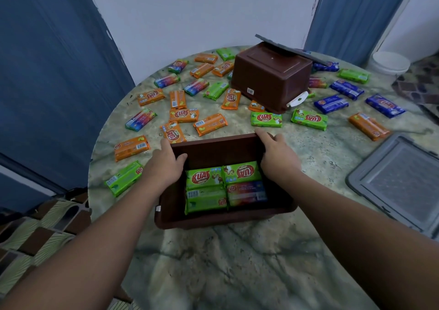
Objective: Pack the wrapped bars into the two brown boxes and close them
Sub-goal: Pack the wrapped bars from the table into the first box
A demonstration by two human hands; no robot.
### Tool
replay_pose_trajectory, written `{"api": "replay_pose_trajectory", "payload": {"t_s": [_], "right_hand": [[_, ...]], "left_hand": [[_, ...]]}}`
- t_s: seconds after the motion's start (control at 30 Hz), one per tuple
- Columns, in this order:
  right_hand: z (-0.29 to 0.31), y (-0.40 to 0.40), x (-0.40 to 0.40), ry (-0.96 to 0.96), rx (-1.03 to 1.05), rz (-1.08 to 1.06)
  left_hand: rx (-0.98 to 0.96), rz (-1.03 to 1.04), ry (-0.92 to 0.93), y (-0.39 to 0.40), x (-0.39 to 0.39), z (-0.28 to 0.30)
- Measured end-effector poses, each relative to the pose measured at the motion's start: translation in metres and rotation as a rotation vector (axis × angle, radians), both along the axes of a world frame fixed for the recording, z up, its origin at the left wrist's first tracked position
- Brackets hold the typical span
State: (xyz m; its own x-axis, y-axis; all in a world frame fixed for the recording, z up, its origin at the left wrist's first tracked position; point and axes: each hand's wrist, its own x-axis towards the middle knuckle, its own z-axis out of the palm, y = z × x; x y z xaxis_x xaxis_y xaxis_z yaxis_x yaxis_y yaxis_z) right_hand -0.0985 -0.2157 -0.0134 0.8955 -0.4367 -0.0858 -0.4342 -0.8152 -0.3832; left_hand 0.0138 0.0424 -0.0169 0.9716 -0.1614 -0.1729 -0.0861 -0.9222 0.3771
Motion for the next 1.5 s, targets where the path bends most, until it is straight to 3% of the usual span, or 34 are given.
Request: {"api": "replay_pose_trajectory", "payload": {"t_s": [0.17, 0.67, 0.87, 0.93, 1.0, 1.1, 1.37, 1.5], "right_hand": [[-0.002, -0.005, 0.012, 0.024, -0.008, 0.011], [-0.003, -0.017, 0.064, 0.017, -0.048, 0.051], [0.002, -0.013, 0.067, 0.030, -0.122, 0.034], [0.005, -0.010, 0.071, -0.063, -0.149, 0.013], [0.010, -0.004, 0.081, -0.168, -0.116, 0.050], [0.017, 0.006, 0.104, -0.182, -0.011, 0.198], [0.022, 0.014, 0.176, -0.030, 0.037, 0.365], [0.011, 0.020, 0.192, -0.024, 0.067, 0.371]], "left_hand": [[0.081, -0.002, -0.150, -0.001, 0.007, -0.010], [0.144, 0.048, -0.173, -0.012, 0.048, -0.017], [0.127, 0.022, -0.022, -0.009, 0.055, -0.007], [0.094, 0.051, 0.015, -0.011, 0.065, 0.002], [0.017, 0.076, -0.036, -0.015, 0.076, 0.012], [-0.058, 0.042, -0.128, -0.021, 0.094, 0.025], [0.144, 0.014, 0.007, -0.025, 0.153, 0.007], [0.154, 0.070, 0.122, -0.024, 0.174, -0.006]]}}
